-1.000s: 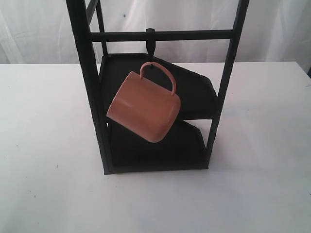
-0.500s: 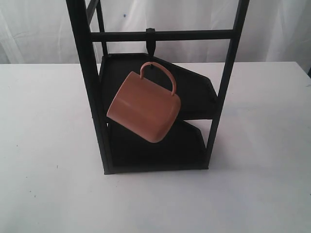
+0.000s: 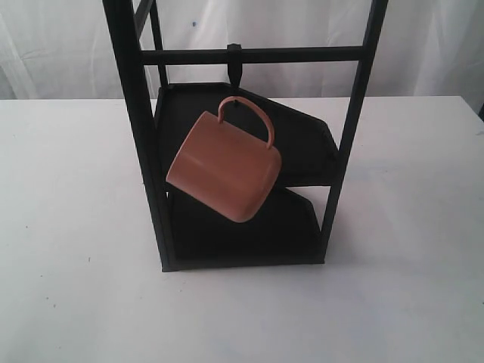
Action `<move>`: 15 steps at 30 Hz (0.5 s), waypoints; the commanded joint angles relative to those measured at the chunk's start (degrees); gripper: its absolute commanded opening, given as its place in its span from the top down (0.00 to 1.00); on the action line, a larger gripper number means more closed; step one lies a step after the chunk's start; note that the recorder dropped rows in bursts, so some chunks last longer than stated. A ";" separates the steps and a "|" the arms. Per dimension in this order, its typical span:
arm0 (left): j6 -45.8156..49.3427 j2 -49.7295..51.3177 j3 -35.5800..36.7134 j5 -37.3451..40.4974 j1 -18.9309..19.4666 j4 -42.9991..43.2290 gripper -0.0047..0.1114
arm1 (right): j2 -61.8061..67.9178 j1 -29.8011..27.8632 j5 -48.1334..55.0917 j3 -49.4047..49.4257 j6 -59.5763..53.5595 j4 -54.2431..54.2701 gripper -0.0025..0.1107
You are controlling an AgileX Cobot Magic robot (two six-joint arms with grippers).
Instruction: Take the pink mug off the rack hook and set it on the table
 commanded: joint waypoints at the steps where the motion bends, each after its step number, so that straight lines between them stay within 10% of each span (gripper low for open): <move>1: -0.06 -0.29 0.11 -0.08 0.14 -0.32 0.96 | 4.88 4.36 10.89 -5.93 -3.98 -0.40 0.98; 15: -0.06 -0.29 0.11 -0.08 0.14 -0.32 0.96 | 7.96 15.39 29.51 -16.92 -29.42 16.92 0.98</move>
